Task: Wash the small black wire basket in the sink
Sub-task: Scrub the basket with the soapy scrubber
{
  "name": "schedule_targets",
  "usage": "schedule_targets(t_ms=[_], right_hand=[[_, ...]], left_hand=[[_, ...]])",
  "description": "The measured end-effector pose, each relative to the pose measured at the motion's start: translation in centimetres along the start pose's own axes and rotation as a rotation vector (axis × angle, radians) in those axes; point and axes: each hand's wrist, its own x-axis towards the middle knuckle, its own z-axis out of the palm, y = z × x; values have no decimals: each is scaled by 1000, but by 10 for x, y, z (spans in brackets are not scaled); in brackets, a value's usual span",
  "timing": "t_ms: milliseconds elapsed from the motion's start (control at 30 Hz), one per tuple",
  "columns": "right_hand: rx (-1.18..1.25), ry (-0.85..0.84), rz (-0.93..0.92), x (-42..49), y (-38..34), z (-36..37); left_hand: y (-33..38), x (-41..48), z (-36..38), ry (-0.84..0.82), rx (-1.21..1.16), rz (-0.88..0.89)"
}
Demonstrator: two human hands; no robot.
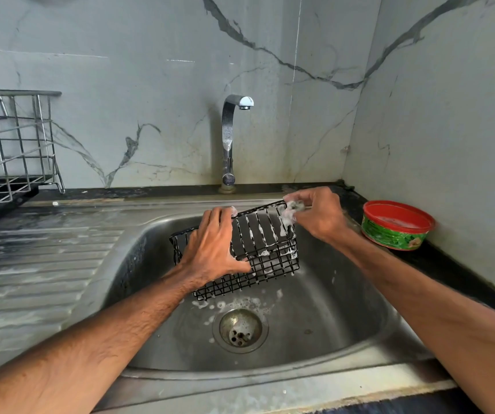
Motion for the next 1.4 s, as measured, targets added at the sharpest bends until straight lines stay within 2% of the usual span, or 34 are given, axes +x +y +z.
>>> schedule_targets(t_ms=[233, 500, 767, 867, 1033, 1233, 1400], right_hand=[[-31, 13, 58, -1, -5, -1], [-215, -59, -171, -12, -21, -4], [-304, -65, -333, -18, -38, -6], [-291, -80, -317, -19, -39, -9], [-129, -59, -212, -17, -32, -20], [-180, -28, -64, -7, -11, -16], [-130, 19, -47, -6, -4, -20]], left_hand=[[0, 0, -3, 32, -47, -94], [1, 1, -5, 64, -124, -186], [0, 2, -7, 24, -123, -232], [0, 3, -7, 22, -136, -248], [4, 3, -4, 34, -168, -264], [2, 5, -3, 78, -221, -288], [5, 4, -7, 99, -313, -357]])
